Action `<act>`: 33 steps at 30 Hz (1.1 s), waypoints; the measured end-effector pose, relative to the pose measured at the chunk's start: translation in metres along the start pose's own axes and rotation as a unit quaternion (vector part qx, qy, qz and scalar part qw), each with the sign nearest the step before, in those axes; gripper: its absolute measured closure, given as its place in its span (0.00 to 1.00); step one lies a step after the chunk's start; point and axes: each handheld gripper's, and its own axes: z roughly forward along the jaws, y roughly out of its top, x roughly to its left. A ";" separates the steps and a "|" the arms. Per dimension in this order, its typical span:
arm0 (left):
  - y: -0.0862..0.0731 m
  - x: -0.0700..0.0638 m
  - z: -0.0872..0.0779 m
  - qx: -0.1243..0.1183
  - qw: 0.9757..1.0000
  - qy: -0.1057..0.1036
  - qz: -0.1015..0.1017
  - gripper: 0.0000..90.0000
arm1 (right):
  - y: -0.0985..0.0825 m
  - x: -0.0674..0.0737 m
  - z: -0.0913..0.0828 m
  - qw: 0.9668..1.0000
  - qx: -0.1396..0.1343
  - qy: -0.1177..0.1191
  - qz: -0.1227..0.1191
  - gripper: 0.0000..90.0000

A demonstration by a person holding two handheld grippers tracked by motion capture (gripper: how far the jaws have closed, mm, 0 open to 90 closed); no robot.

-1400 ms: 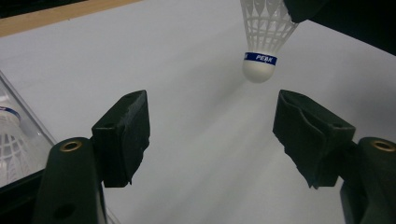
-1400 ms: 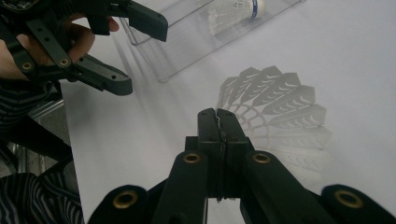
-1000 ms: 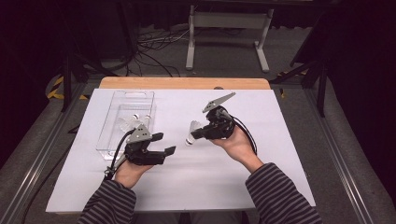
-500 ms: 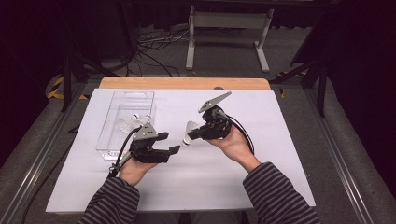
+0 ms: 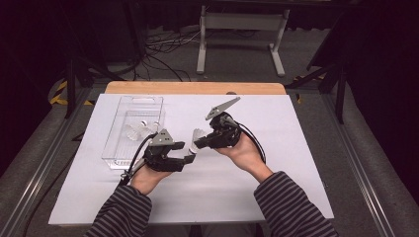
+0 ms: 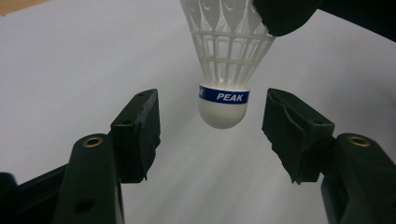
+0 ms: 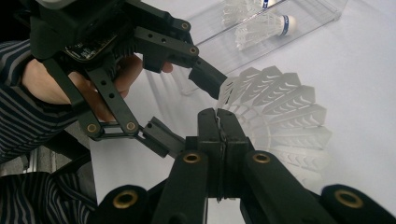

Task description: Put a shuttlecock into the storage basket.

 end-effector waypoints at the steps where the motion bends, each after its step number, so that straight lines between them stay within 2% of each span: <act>1: 0.000 0.000 0.001 0.003 1.000 -0.001 -0.001 0.43 | 0.000 0.000 0.000 1.000 0.000 0.000 -0.001 1.00; 5: 0.002 -0.001 0.004 0.009 1.000 -0.001 0.002 0.45 | 0.000 0.000 0.000 1.000 -0.002 0.002 -0.001 1.00; 15: 0.004 -0.002 0.011 0.022 1.000 -0.011 -0.003 0.54 | 0.002 0.004 0.005 1.000 0.004 0.011 -0.003 1.00; 24: 0.005 -0.001 0.010 0.024 1.000 -0.015 -0.002 0.64 | 0.003 0.005 0.007 1.000 0.004 0.014 -0.002 1.00; 29: 0.005 -0.001 0.009 0.026 1.000 -0.015 0.006 0.71 | 0.003 0.005 0.007 1.000 0.004 0.016 -0.003 1.00; 33: 0.006 -0.001 0.009 0.027 1.000 -0.015 0.007 0.72 | 0.003 0.005 0.007 1.000 0.004 0.016 -0.002 1.00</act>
